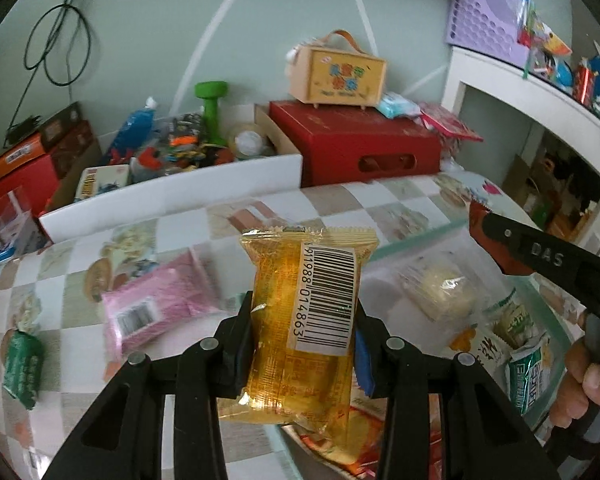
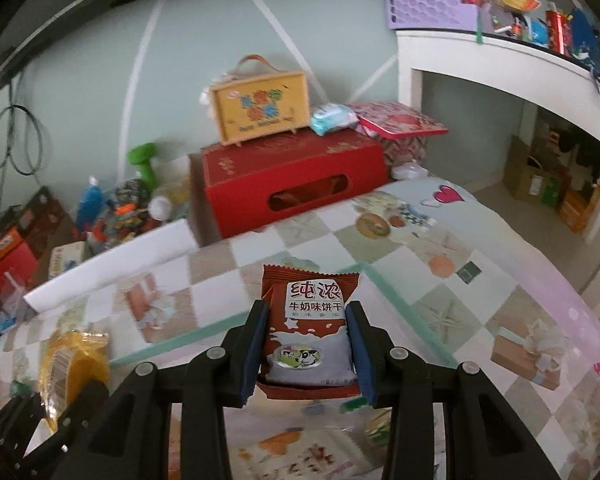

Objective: Organize snacks
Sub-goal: 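Carry the yellow bread and milk biscuit packet over the tray and open both grippers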

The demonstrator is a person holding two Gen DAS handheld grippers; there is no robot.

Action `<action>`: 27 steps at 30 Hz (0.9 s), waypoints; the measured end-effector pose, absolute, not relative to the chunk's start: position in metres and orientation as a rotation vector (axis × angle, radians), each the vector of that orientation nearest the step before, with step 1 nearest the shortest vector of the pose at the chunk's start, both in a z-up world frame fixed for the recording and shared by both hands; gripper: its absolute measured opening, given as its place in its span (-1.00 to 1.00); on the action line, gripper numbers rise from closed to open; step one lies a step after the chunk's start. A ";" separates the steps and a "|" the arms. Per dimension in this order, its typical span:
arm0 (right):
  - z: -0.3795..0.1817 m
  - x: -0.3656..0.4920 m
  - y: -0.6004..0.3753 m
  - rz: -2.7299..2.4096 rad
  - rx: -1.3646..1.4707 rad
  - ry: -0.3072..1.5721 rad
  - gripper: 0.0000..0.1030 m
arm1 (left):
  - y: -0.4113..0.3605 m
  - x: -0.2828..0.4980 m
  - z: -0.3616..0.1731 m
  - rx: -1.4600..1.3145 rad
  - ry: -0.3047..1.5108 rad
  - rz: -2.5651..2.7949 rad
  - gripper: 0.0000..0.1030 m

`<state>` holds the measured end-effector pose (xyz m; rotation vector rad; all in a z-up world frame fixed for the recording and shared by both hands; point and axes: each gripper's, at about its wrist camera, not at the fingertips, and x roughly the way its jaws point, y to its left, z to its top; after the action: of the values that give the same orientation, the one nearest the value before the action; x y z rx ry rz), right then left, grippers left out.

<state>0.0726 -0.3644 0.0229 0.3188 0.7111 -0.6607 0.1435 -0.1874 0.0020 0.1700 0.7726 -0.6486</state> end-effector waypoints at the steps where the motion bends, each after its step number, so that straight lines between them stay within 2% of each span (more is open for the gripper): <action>1: 0.019 0.073 -0.367 -0.667 0.325 0.720 -0.18 | -0.191 0.143 -0.001 0.177 0.778 -0.651 -0.17; 12: 0.005 0.073 -0.380 -0.700 0.355 0.747 -0.19 | -0.197 0.143 -0.008 0.200 0.794 -0.645 -0.17; 14: 0.004 0.074 -0.381 -0.702 0.358 0.753 -0.18 | -0.198 0.142 -0.007 0.206 0.794 -0.652 -0.11; 16: 0.003 0.075 -0.380 -0.703 0.356 0.759 -0.18 | -0.198 0.141 -0.006 0.206 0.786 -0.653 0.04; 23: 0.005 0.077 -0.377 -0.703 0.343 0.756 -0.18 | -0.198 0.139 -0.002 0.216 0.780 -0.654 0.10; 25: 0.004 0.077 -0.378 -0.707 0.346 0.760 -0.17 | -0.195 0.140 0.000 0.207 0.774 -0.647 0.28; 27: 0.003 0.077 -0.378 -0.708 0.349 0.766 -0.16 | -0.191 0.142 0.002 0.196 0.770 -0.634 0.35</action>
<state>0.0769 -0.3783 0.0033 0.3491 0.7655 -0.7085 0.1418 -0.1907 0.0021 0.1963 0.7704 -0.6336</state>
